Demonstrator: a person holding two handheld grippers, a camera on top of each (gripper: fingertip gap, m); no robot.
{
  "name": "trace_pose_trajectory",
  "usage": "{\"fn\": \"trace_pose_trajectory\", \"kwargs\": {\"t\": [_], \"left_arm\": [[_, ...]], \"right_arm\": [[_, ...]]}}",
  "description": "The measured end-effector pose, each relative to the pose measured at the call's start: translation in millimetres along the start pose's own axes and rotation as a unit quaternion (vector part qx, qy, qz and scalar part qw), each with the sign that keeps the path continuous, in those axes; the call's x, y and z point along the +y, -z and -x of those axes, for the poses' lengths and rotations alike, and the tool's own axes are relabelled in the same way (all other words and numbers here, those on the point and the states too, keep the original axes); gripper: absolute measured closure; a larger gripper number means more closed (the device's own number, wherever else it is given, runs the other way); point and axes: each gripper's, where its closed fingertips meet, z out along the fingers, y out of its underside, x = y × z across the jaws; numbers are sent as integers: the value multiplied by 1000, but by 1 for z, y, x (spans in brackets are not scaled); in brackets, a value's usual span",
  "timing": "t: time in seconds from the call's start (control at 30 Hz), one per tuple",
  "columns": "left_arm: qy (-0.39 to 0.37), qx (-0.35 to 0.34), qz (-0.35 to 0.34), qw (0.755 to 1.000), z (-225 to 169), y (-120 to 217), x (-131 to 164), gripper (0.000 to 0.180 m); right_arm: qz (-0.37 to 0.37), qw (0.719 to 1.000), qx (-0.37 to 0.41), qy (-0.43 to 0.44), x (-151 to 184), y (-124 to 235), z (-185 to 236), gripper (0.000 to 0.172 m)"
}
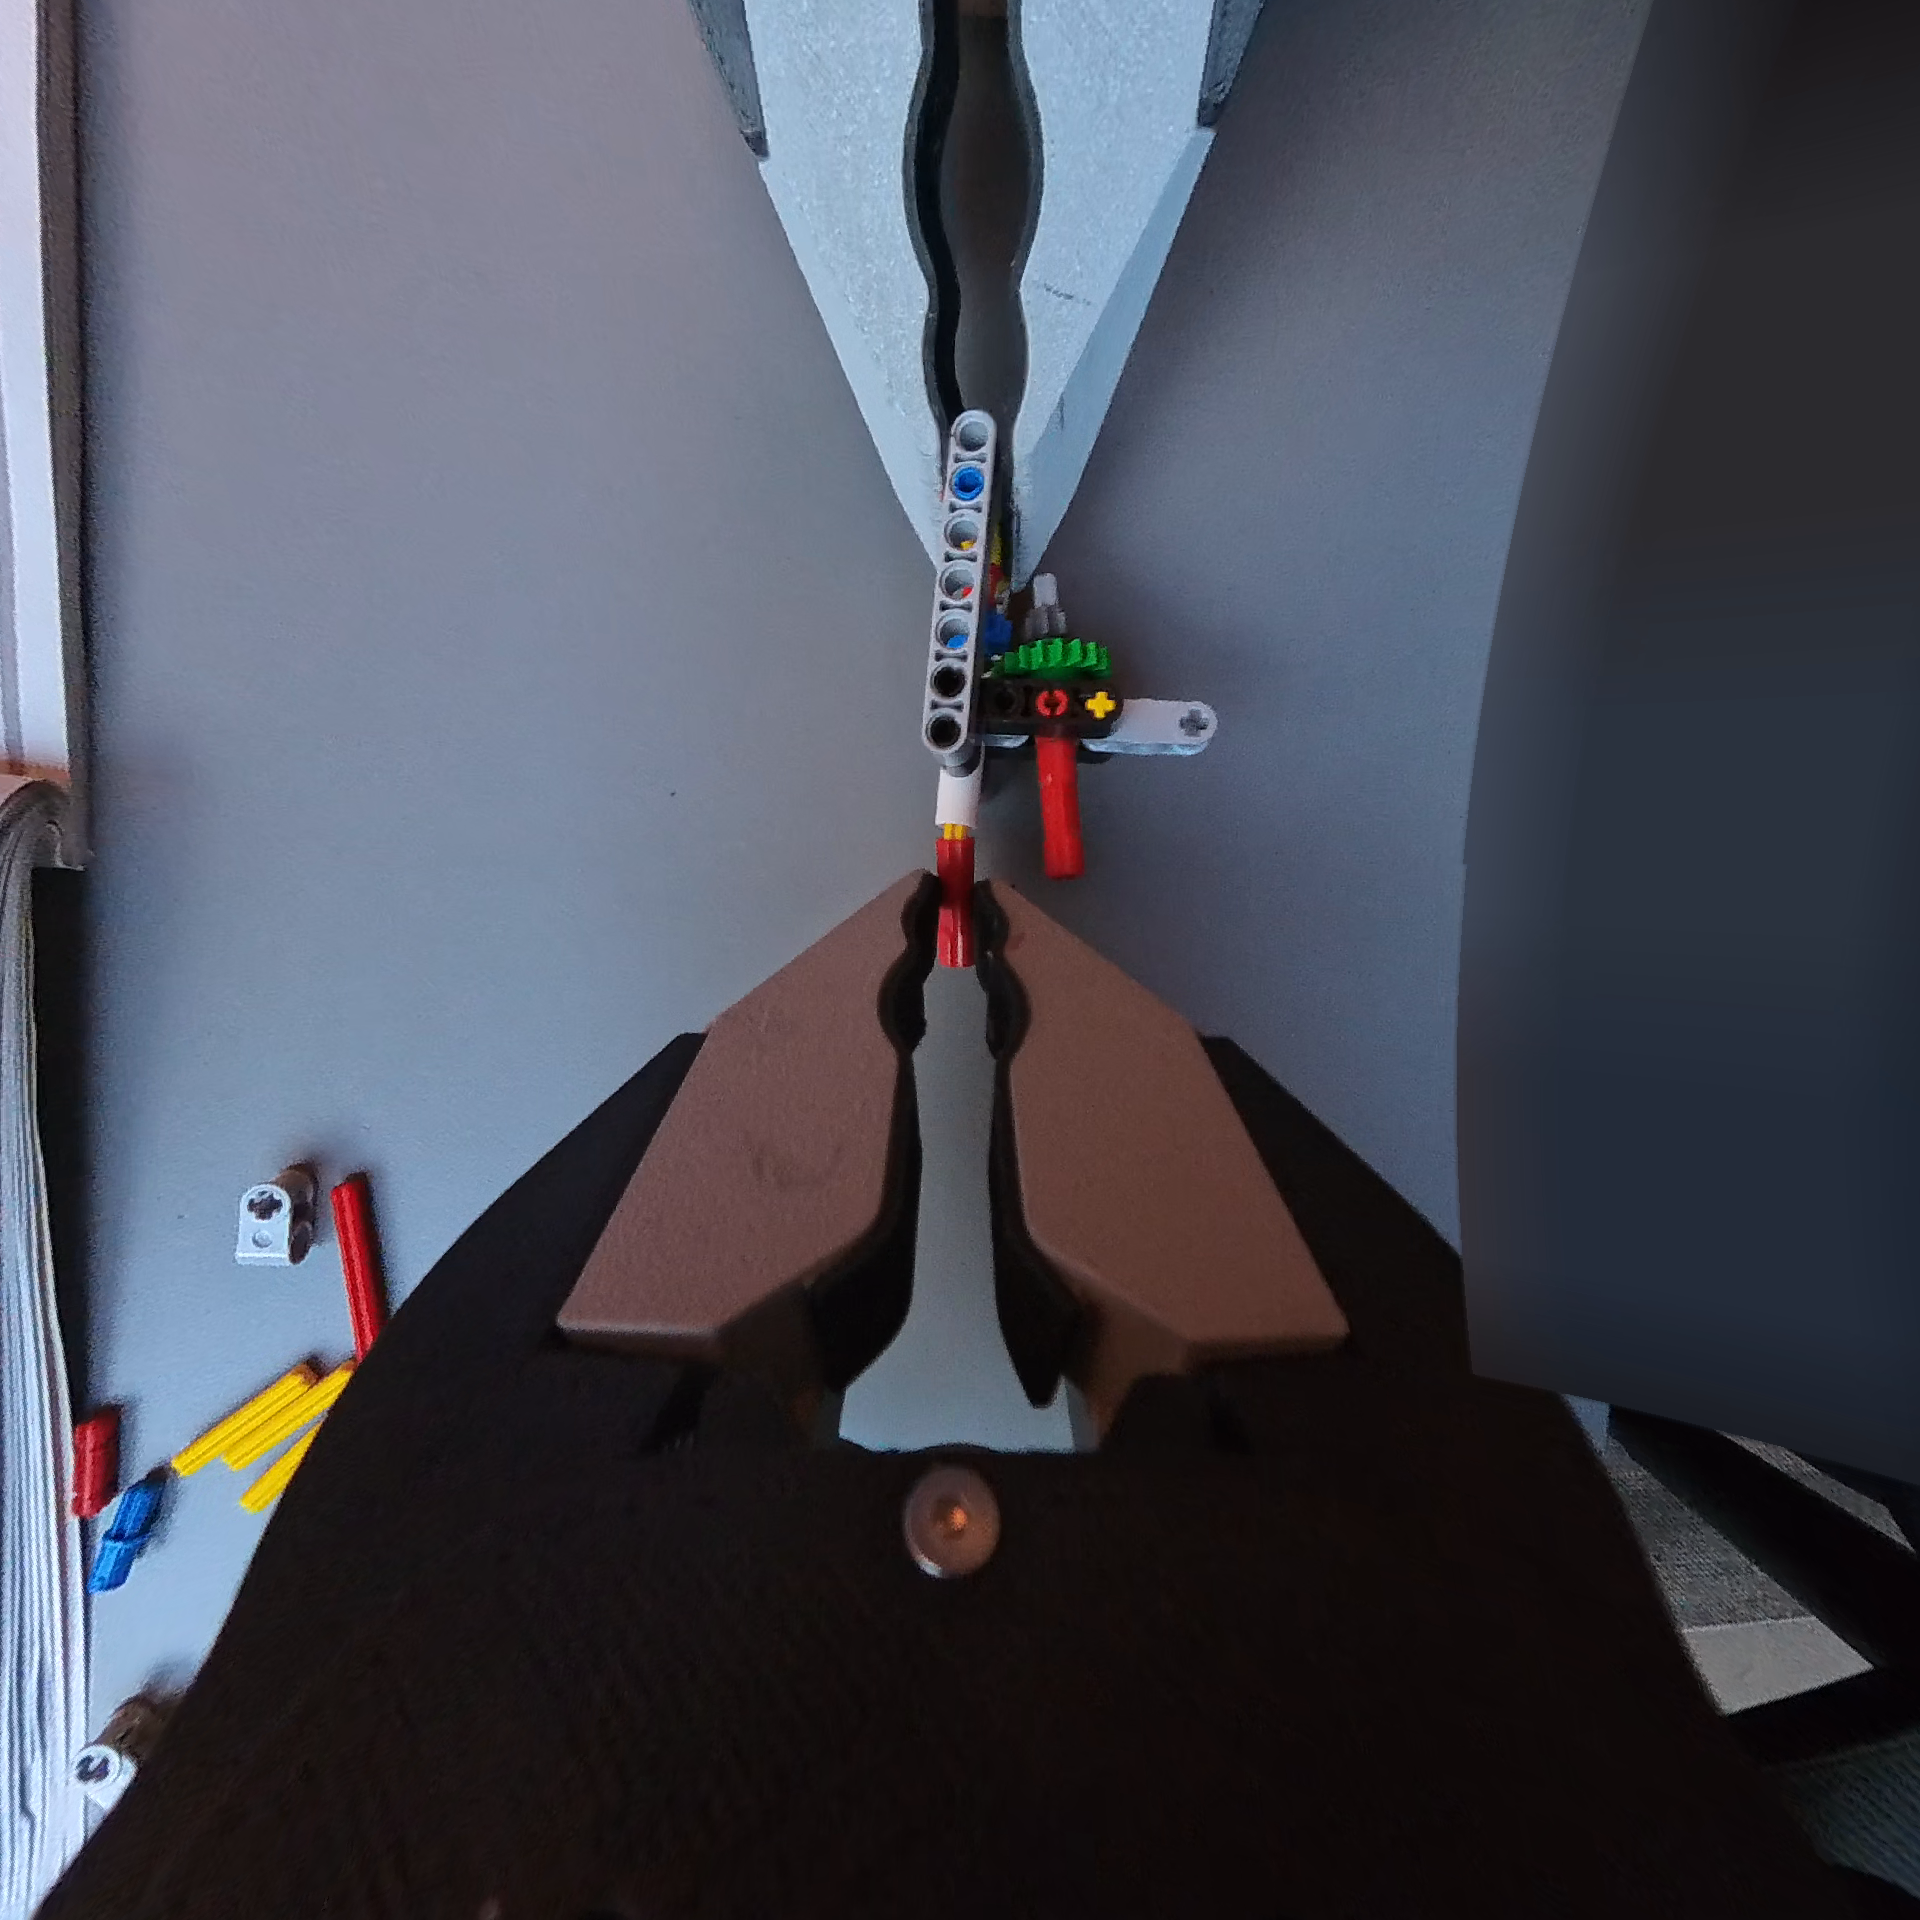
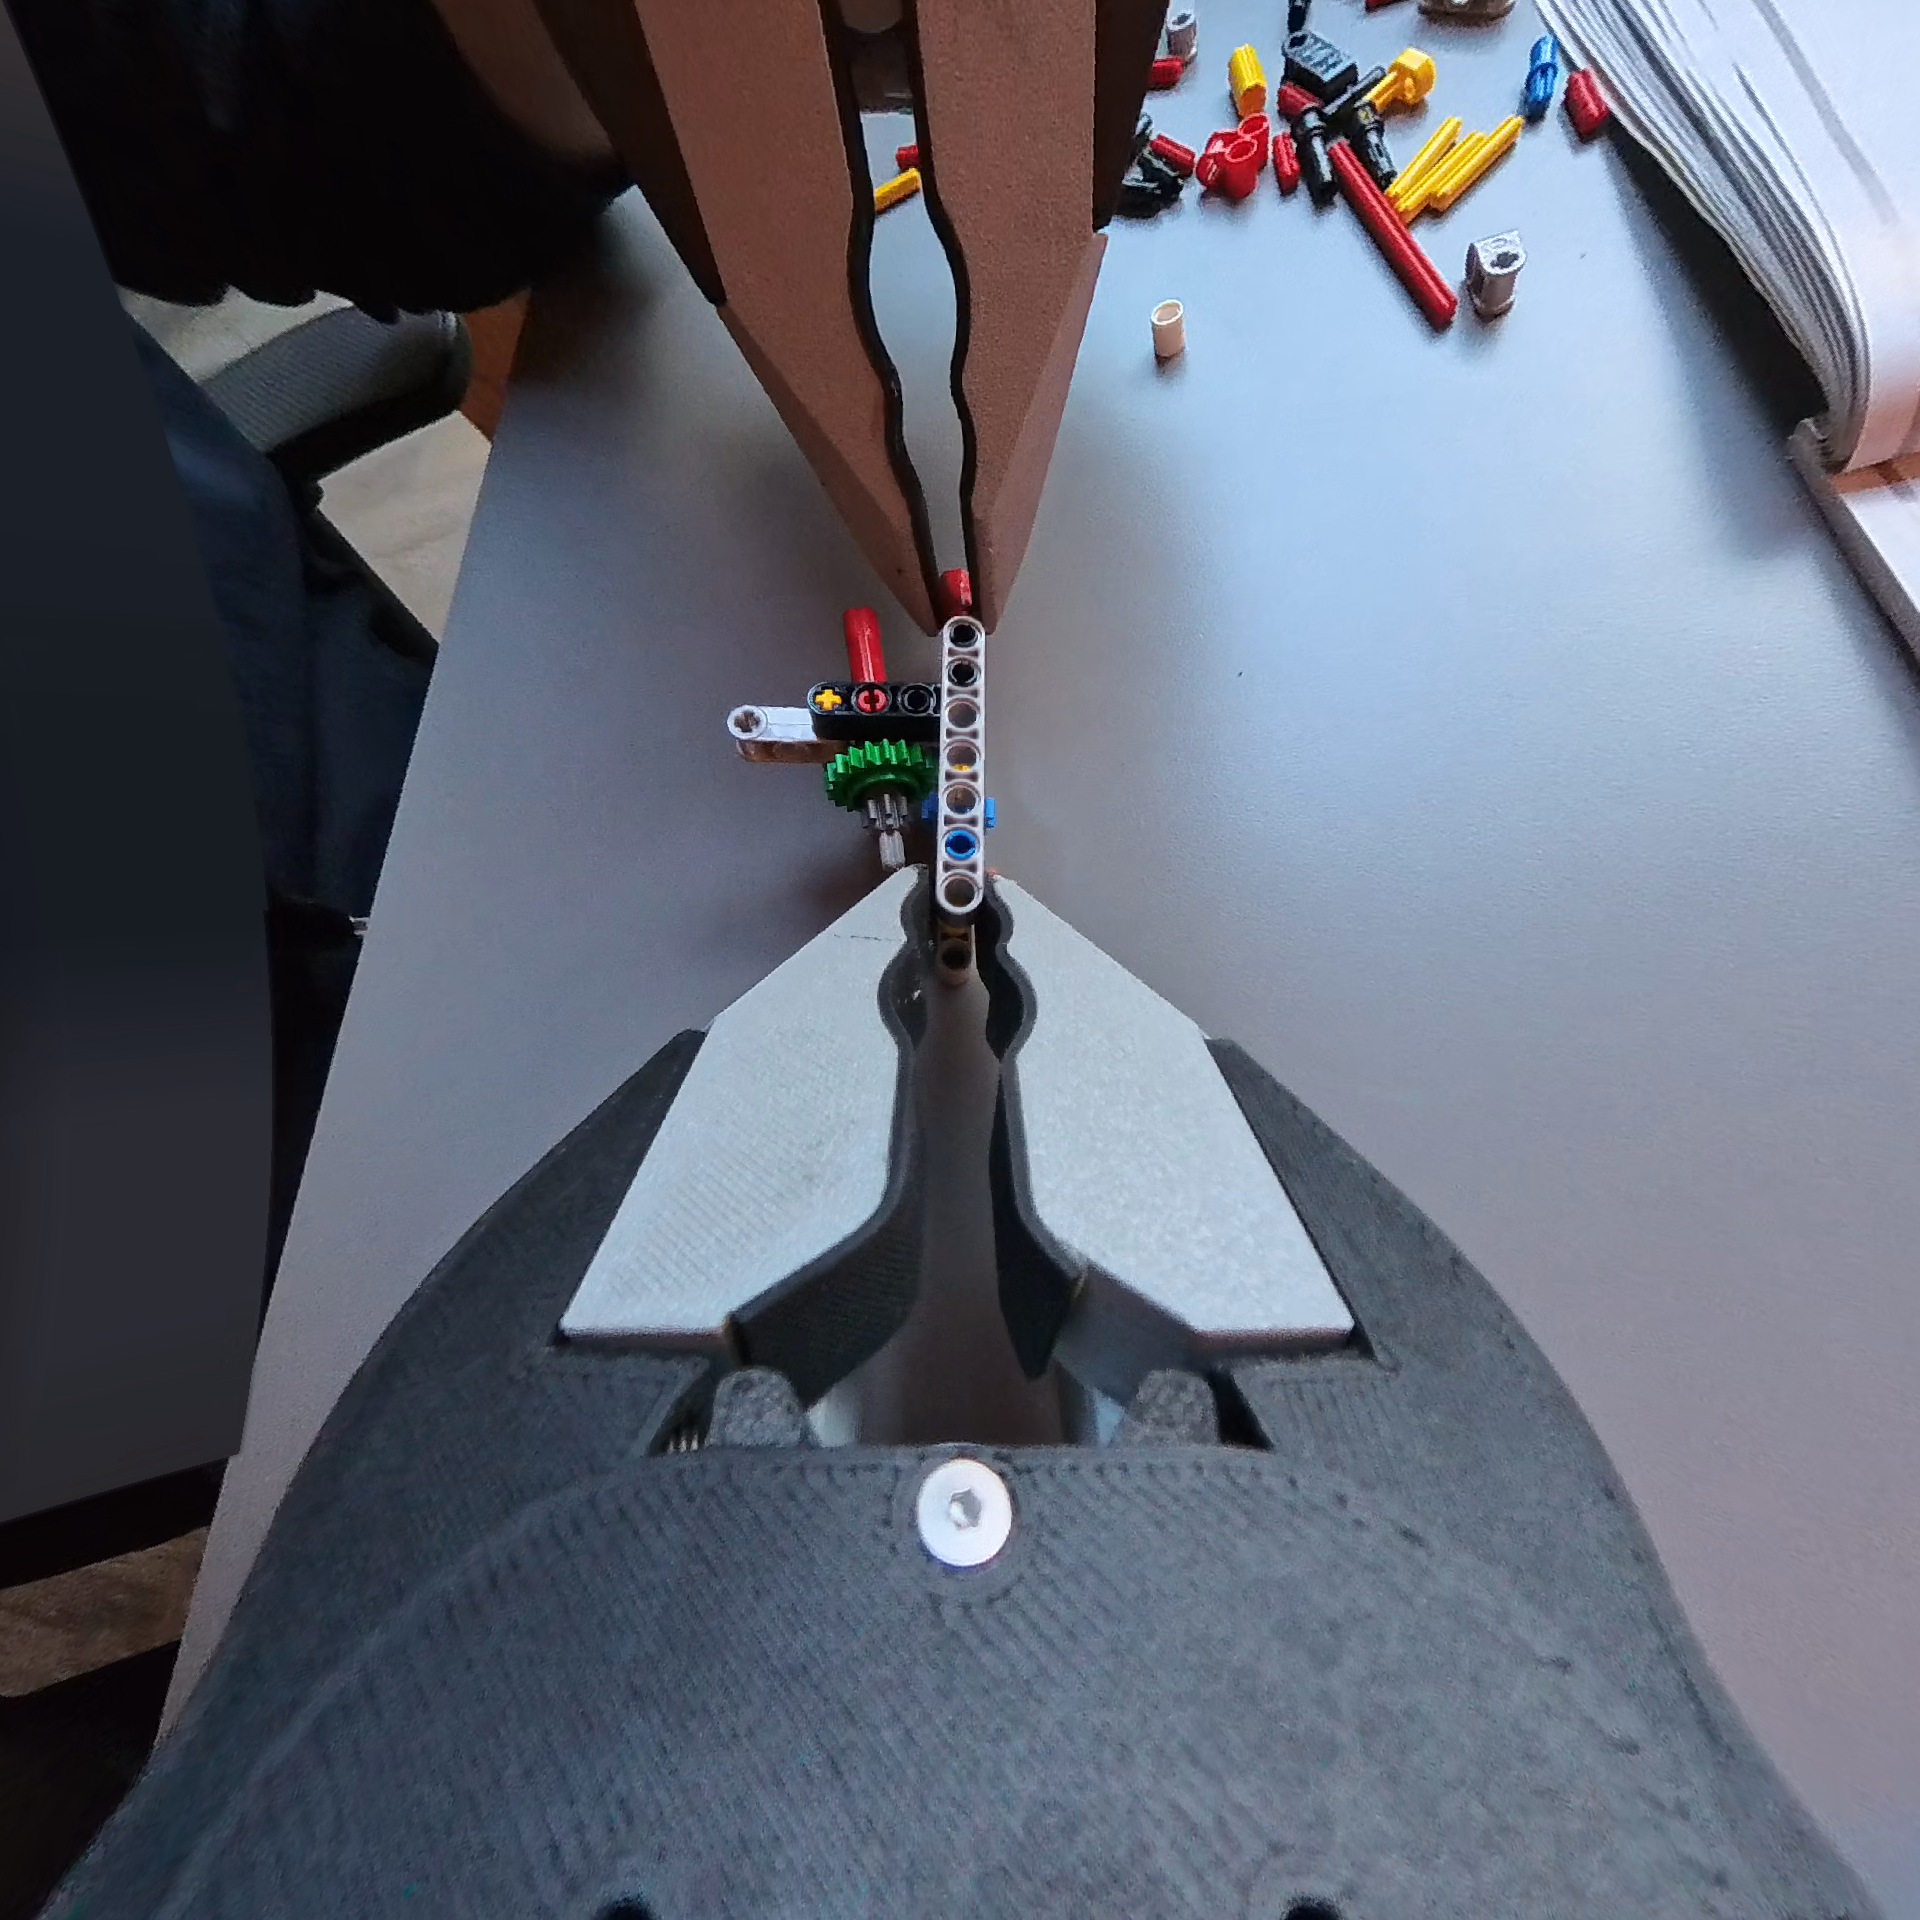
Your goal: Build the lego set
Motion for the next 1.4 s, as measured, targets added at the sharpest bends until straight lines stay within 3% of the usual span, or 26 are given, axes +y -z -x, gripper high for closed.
{"fn": "trace_pose_trajectory", "kwargs": {"t": [0.53,0.73,1.1,1.4], "left_arm": [[-8,-14,18,1000,3,-1,8,178],[-2,-8,10,1000,3,0,9,178],[-1,4,3,1000,-5,2,11,178],[68,14,-37,997,-19,3,11,178]], "right_arm": [[-5,1000,-3,6,0,4,-1,165],[-6,1000,-6,11,1,7,0,154],[-1,1000,7,29,6,16,-6,156],[7,999,46,19,7,17,-4,157]]}}
